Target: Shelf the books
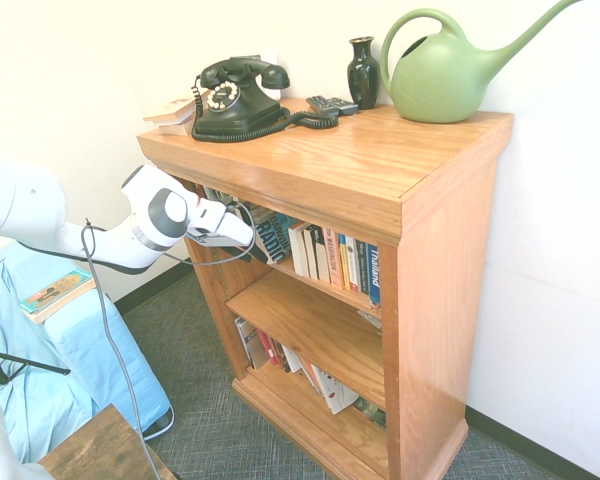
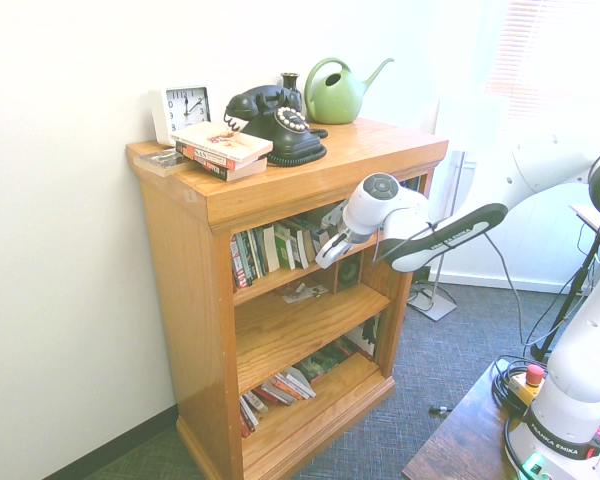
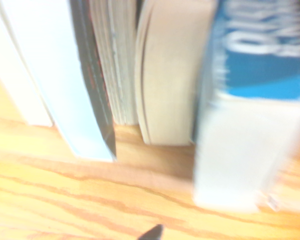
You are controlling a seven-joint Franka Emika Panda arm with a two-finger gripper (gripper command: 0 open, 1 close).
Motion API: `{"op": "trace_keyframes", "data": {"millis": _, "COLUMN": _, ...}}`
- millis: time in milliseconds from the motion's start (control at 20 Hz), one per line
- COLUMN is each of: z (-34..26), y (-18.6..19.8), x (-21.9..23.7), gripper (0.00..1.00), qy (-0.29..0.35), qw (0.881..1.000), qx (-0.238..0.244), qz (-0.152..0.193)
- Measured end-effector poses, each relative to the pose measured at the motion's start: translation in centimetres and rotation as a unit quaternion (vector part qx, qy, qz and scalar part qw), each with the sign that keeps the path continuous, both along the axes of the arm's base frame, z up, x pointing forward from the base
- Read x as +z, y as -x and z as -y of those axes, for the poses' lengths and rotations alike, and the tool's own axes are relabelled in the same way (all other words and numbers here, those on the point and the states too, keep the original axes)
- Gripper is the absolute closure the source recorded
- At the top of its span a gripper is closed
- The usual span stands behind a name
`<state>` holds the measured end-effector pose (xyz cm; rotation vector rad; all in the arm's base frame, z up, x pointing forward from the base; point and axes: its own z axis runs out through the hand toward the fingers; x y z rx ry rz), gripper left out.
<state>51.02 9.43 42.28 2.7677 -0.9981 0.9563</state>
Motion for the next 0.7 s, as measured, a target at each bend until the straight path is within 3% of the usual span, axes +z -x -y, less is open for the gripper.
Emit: {"op": "trace_keyframes", "data": {"millis": 700, "z": 3.1, "y": 11.7, "x": -0.3, "gripper": 0.0, "qy": -0.02, "qw": 0.999, "qx": -0.006, "qz": -0.042}}
